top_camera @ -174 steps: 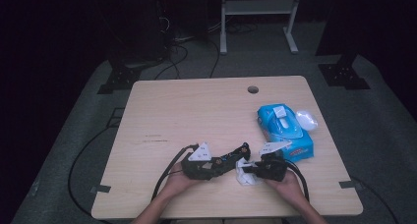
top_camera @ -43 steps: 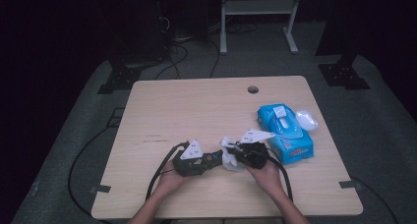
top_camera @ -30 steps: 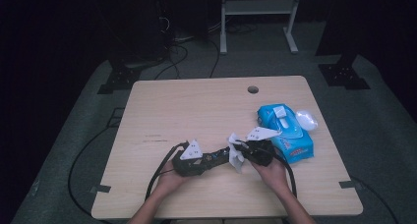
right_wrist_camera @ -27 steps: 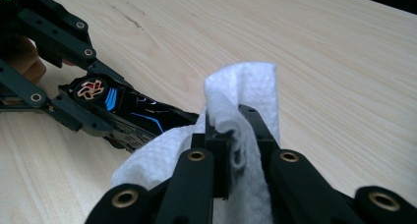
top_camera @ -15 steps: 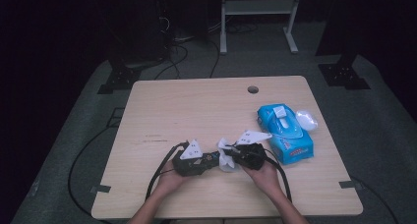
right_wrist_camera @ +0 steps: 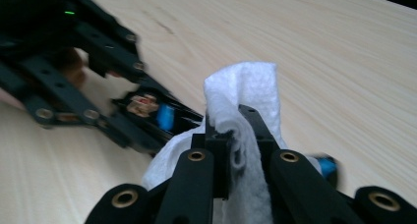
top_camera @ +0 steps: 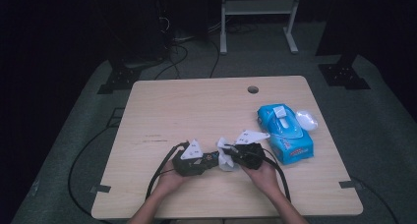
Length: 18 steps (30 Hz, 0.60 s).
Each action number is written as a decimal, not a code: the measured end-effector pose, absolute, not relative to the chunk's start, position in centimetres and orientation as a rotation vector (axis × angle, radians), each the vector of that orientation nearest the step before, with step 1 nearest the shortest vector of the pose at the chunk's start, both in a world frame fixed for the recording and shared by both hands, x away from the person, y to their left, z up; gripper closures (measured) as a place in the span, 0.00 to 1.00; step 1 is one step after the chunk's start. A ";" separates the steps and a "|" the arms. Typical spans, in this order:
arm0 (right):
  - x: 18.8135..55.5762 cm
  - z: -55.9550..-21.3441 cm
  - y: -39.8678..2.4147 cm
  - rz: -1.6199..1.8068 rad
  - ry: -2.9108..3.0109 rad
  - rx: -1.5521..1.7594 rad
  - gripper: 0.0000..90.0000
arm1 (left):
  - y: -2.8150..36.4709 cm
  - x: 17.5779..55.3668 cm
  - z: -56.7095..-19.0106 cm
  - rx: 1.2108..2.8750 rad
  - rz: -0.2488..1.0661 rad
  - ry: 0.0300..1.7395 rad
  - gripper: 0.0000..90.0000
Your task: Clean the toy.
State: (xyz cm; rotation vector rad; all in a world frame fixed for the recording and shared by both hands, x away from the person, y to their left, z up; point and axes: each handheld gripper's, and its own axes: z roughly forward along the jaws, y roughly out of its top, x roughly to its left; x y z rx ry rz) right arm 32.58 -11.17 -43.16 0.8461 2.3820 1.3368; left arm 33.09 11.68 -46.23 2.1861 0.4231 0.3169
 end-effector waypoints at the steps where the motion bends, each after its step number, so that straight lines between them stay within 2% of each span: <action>1: 32.5 -43.2 -10.7 1.341 2.393 0.831 0.93 | 11.7 33.1 -46.2 2.186 0.314 0.425 0.73; 5: 32.6 -43.1 -11.1 1.308 2.376 0.820 0.93 | 11.9 33.1 -46.2 2.189 0.313 0.421 0.73; 12: 33.7 -43.4 -15.9 1.296 2.269 0.986 0.93 | 11.9 33.1 -46.2 2.198 0.316 0.417 0.74; 18: 33.4 -43.3 -15.1 1.348 2.281 0.982 0.93 | 11.9 33.2 -46.1 2.198 0.317 0.420 0.74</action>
